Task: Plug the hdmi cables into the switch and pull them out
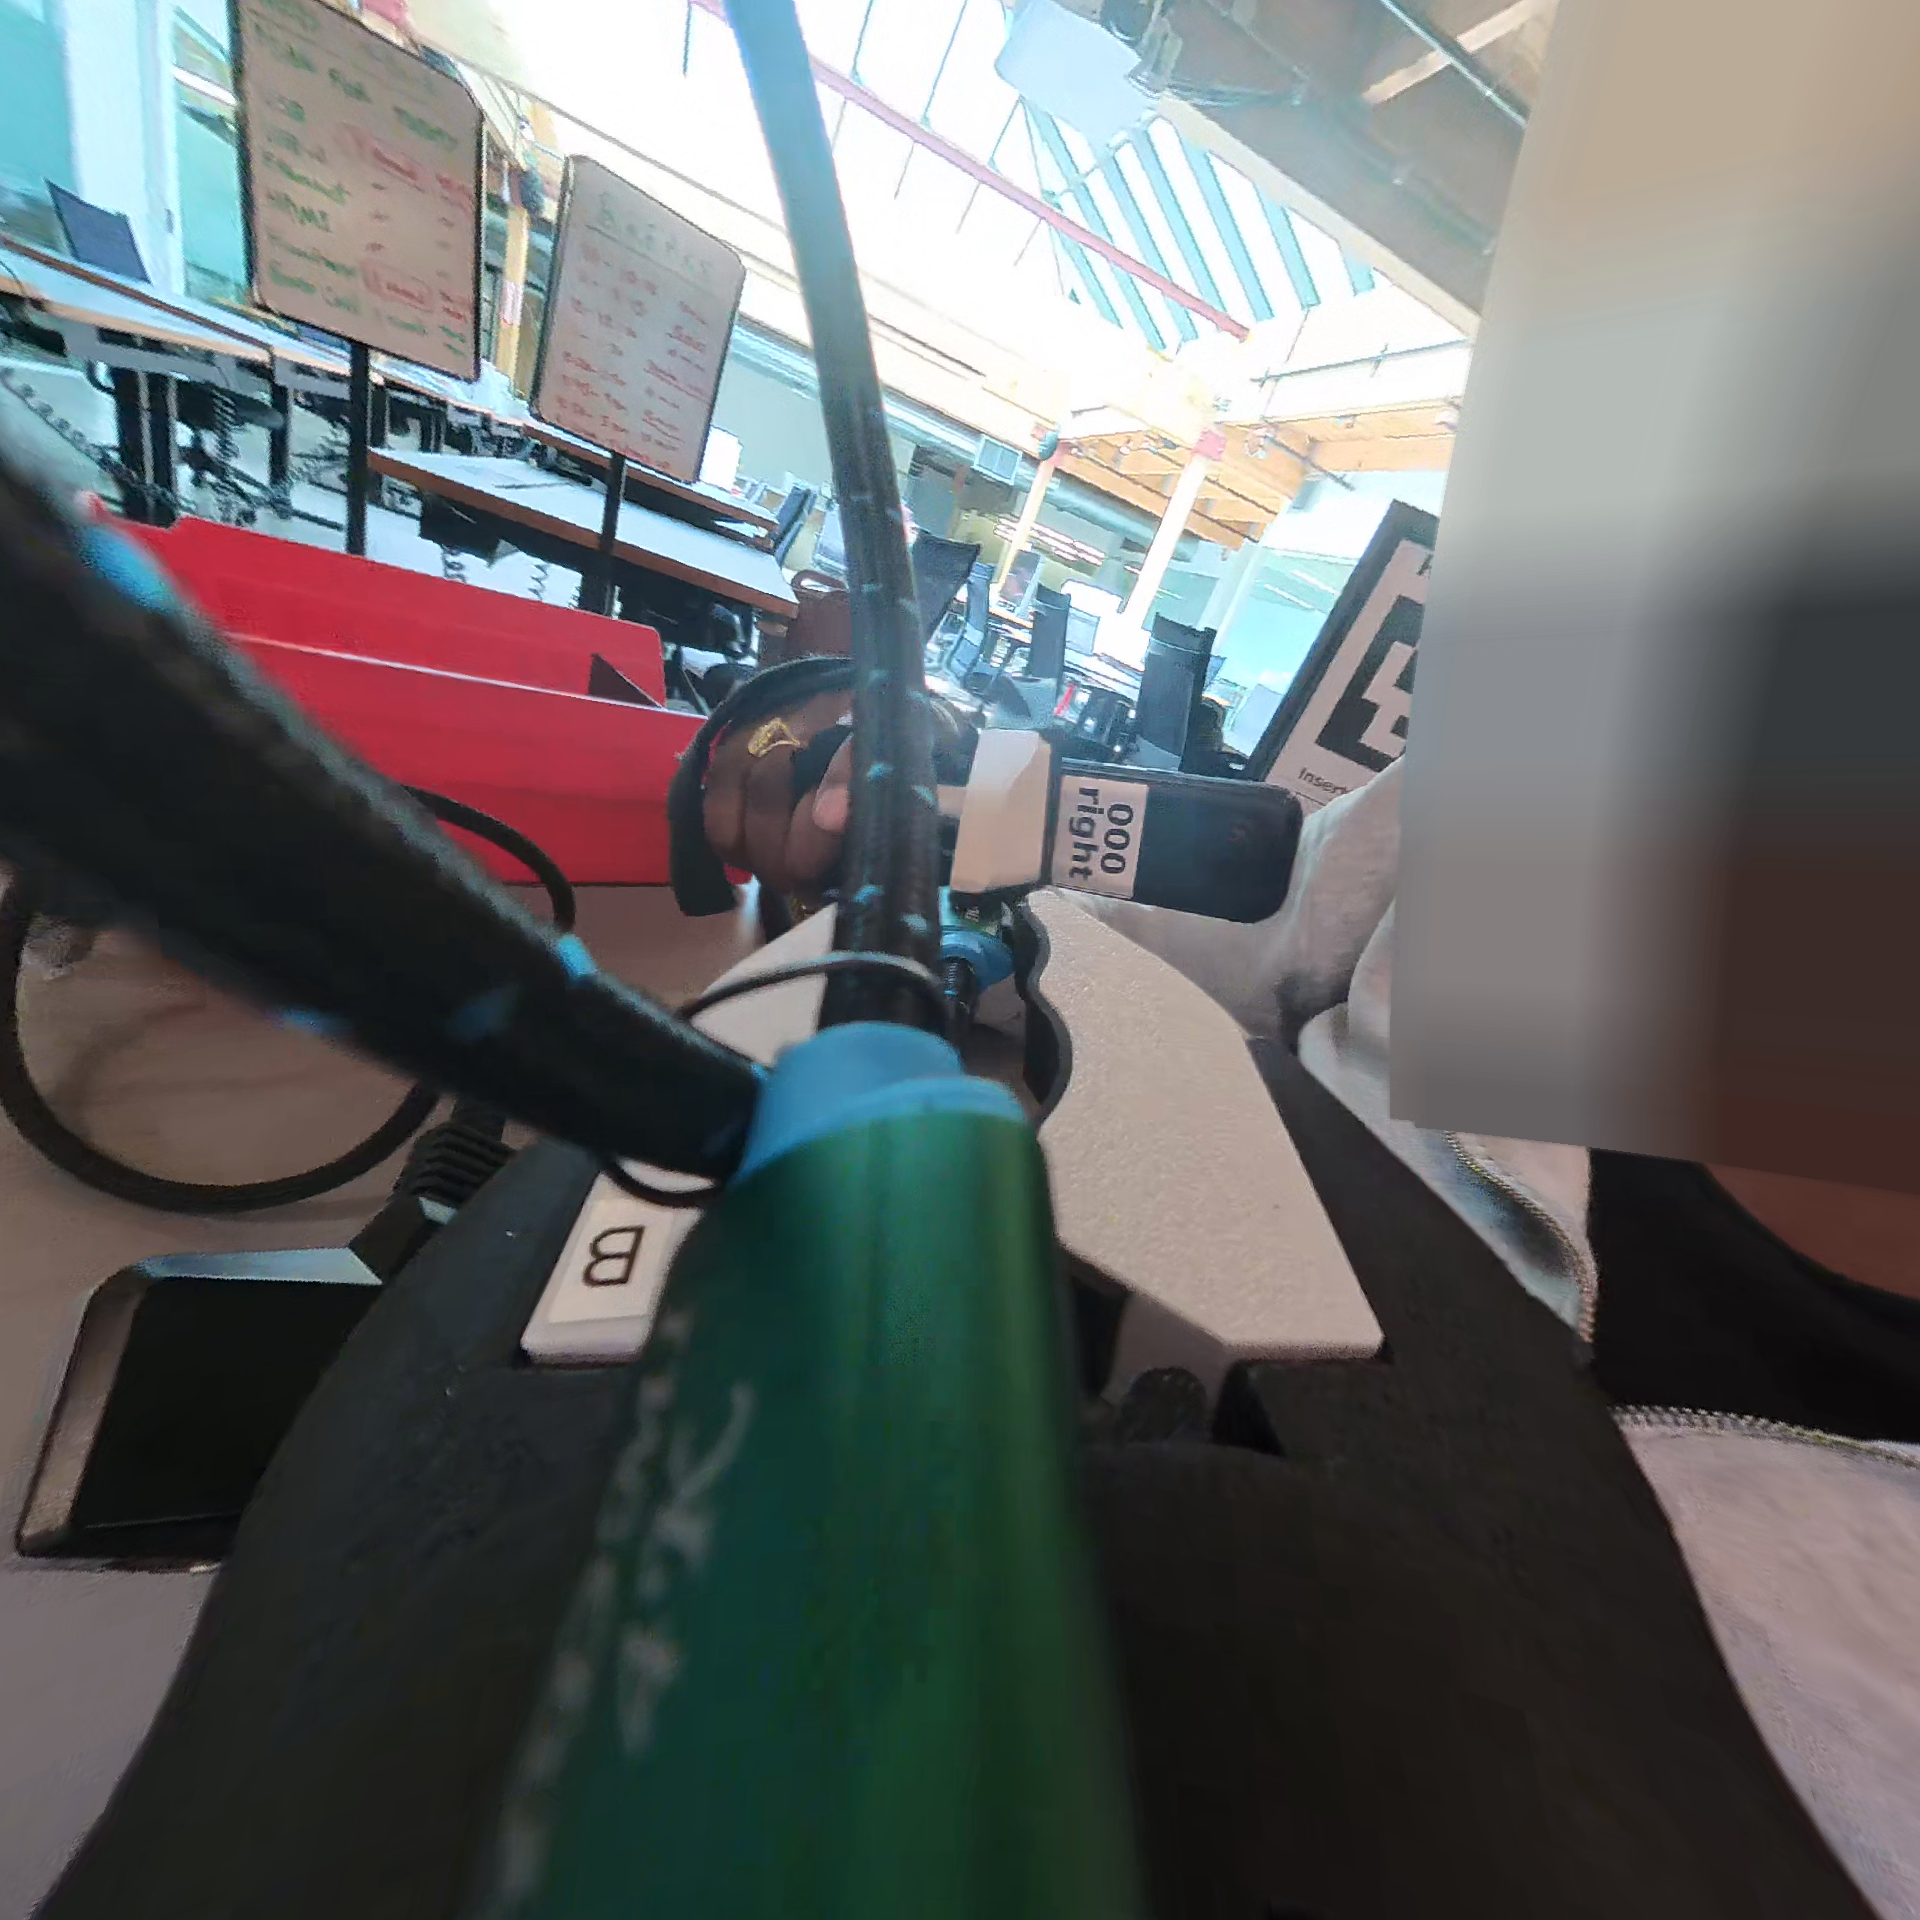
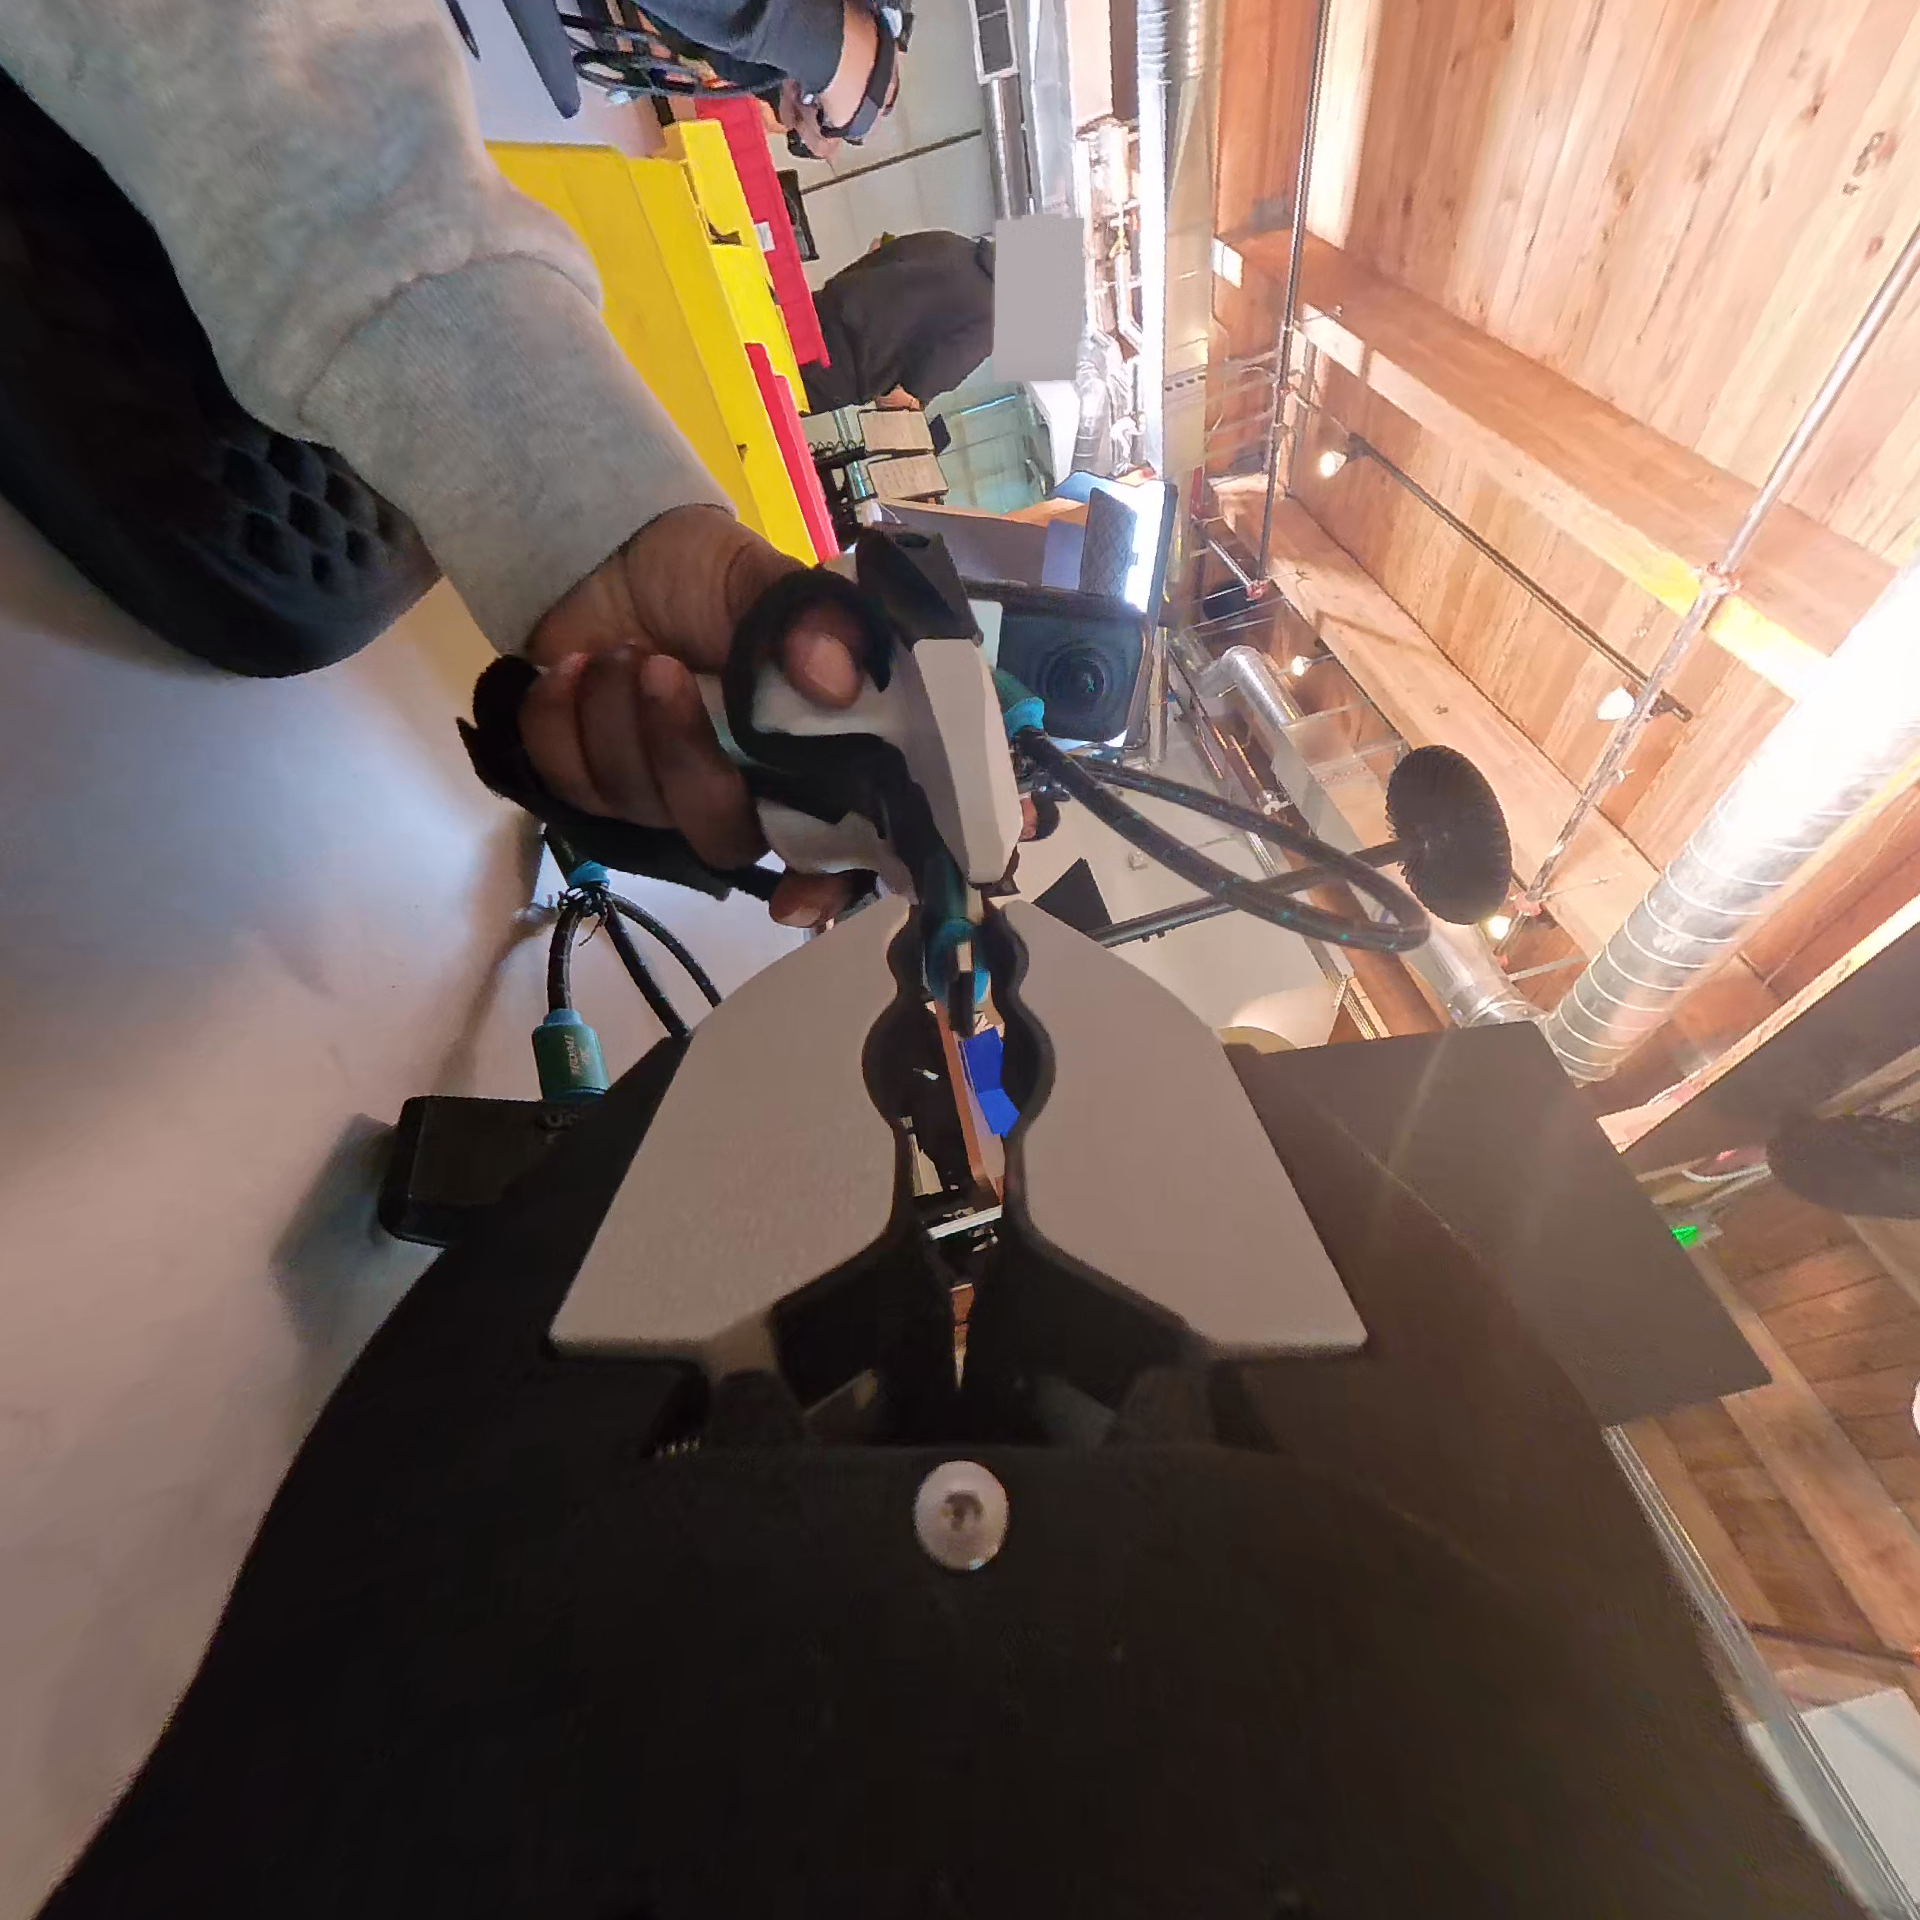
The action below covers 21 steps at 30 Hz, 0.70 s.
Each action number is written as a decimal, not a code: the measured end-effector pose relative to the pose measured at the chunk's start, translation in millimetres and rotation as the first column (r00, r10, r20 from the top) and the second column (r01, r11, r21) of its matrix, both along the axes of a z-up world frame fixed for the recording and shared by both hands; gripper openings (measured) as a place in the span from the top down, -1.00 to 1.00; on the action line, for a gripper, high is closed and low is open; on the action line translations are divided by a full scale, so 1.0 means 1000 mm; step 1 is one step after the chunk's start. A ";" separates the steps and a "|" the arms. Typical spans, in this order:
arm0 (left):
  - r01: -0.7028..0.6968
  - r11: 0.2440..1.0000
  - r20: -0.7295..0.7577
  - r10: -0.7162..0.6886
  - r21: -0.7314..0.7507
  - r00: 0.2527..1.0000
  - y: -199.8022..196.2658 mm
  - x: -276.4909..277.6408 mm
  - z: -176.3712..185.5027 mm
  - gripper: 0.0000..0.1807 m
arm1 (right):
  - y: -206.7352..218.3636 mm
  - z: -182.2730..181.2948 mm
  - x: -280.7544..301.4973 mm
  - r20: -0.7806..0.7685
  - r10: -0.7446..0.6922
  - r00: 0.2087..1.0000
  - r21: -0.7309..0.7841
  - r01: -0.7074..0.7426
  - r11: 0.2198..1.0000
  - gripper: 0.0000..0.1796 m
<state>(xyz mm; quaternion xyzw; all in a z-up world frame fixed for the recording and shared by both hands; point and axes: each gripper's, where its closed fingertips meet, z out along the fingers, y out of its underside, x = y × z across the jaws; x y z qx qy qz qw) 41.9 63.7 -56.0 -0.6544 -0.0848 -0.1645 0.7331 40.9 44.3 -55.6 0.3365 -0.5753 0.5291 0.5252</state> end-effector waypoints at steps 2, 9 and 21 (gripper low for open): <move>-0.008 1.000 -0.014 0.008 0.009 1.000 0.000 0.000 0.001 0.78 | 0.000 0.002 0.000 0.008 -0.002 1.000 -0.015 0.002 1.000 0.83; -0.033 0.999 -0.052 0.031 -0.040 0.998 0.001 -0.001 -0.005 0.78 | -0.003 -0.005 -0.004 -0.030 -0.054 0.998 0.030 0.055 0.998 0.87; -0.083 0.995 -0.079 0.078 -0.058 0.994 0.002 -0.007 -0.007 0.78 | -0.002 -0.007 -0.010 -0.062 -0.080 0.995 0.035 0.082 0.996 0.87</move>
